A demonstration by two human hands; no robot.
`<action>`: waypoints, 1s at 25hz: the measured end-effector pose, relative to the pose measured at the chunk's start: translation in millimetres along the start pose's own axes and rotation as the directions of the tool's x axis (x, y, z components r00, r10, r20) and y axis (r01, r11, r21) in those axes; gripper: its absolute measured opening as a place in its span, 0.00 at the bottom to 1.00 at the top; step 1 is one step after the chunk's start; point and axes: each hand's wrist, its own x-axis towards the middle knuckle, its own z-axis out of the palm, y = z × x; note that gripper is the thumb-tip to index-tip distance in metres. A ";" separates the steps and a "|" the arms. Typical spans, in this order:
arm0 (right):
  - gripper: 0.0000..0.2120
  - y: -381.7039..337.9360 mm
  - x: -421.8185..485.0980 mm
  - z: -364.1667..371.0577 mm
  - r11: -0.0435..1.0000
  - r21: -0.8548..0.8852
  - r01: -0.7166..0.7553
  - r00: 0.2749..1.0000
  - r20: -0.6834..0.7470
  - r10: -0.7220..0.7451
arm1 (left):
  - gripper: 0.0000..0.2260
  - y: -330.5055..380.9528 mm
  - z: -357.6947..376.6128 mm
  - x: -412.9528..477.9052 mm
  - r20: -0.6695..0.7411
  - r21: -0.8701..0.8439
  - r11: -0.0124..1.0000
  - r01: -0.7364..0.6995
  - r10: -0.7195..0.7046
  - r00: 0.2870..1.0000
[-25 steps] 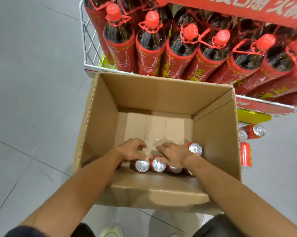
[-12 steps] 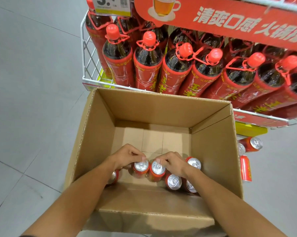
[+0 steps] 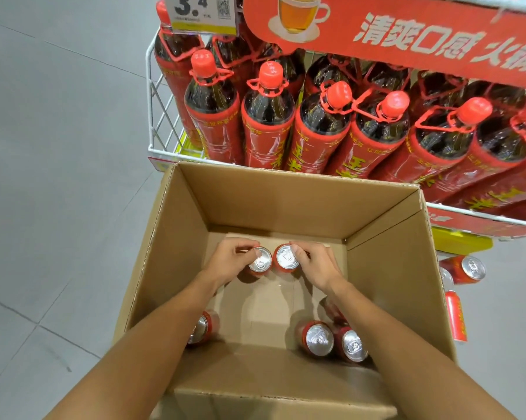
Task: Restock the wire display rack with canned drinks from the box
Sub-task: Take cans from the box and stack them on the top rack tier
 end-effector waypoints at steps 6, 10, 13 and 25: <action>0.42 10.9 -7.3 11.1 0.999 -0.009 0.039 0.995 0.097 -0.038 | 0.32 -7.0 2.8 -10.3 0.085 0.359 0.924 -0.134 0.110 0.990; 0.31 -2.1 -7.8 -1.2 0.996 -0.059 0.067 0.993 0.104 -0.060 | 0.22 20.0 -3.2 -11.2 0.075 0.368 0.914 -0.170 0.153 0.985; 0.21 -38.1 -30.5 -42.0 0.990 -0.011 0.140 0.989 0.038 -0.139 | 0.23 69.7 -26.7 -30.2 0.041 0.353 0.919 -0.176 0.173 0.984; 0.22 -443.8 -298.0 -495.1 0.964 0.069 0.258 0.922 -0.315 -0.225 | 0.20 650.4 -163.9 -299.7 0.168 0.234 0.851 -0.469 0.440 0.882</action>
